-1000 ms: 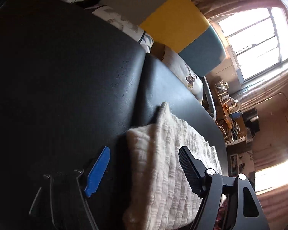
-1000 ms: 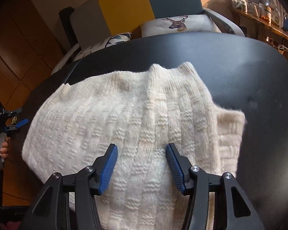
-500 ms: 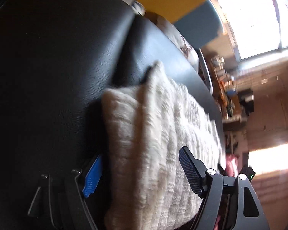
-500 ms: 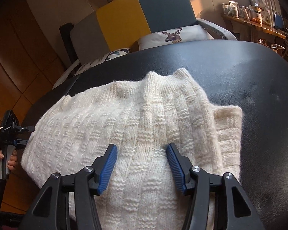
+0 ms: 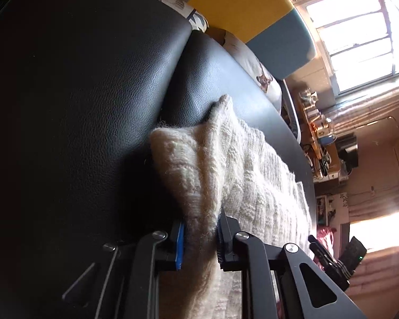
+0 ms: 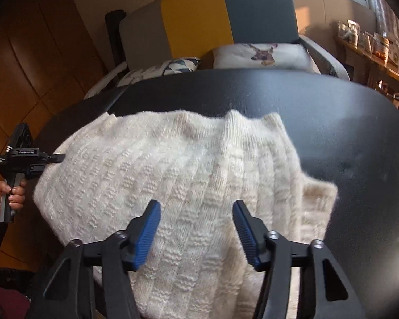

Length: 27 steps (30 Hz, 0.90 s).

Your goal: Fold clothes

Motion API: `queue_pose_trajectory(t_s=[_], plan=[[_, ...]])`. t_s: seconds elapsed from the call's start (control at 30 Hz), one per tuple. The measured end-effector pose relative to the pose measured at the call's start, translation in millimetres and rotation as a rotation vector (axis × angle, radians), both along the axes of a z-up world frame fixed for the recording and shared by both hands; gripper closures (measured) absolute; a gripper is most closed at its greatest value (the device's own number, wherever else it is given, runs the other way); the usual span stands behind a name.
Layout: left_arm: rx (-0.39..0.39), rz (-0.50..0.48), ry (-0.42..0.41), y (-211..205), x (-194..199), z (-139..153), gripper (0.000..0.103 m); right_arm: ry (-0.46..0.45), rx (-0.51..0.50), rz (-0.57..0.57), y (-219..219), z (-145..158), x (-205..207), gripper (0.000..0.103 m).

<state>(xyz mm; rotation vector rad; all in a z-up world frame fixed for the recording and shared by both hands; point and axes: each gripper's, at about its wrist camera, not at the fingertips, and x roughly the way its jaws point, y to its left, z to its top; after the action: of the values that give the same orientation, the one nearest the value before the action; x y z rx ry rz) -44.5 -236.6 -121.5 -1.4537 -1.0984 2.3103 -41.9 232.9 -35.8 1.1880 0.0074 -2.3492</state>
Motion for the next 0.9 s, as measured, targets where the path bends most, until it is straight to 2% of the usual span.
queue_pose_trajectory(t_s=[0.07,0.13,0.23,0.33,0.37,0.5,0.7,0.9], plan=[[0.002,0.012,-0.007,-0.6,-2.1,-1.8,0.085,0.033,0.057,0.056,3.7,13.6,-5.9,0.050],[0.010,0.028,-0.013,-2.6,-3.7,-3.6,0.085,0.018,0.135,0.122,3.6,12.8,-16.1,0.050],[0.023,0.052,-0.018,-5.6,-5.9,-5.0,0.084,-0.054,0.221,0.238,2.3,-1.4,-29.5,0.050],[-0.003,0.044,-0.022,-2.9,-13.4,-1.7,0.084,-0.157,0.286,0.338,2.8,-26.0,-33.9,0.050],[-0.015,0.039,-0.023,-1.7,-15.9,-0.2,0.084,-0.180,0.295,0.349,4.1,-33.9,-35.5,0.049],[-0.034,0.016,-0.022,1.5,-22.9,8.4,0.086,-0.202,0.214,0.335,14.0,-40.9,-37.5,0.047],[0.127,0.015,0.039,-1.9,-22.5,33.1,0.086,-0.170,0.183,0.290,19.7,-44.1,-23.8,0.046],[0.266,0.019,0.092,17.7,-25.7,70.0,0.087,-0.156,0.202,0.255,17.2,-42.9,-17.9,0.045]])
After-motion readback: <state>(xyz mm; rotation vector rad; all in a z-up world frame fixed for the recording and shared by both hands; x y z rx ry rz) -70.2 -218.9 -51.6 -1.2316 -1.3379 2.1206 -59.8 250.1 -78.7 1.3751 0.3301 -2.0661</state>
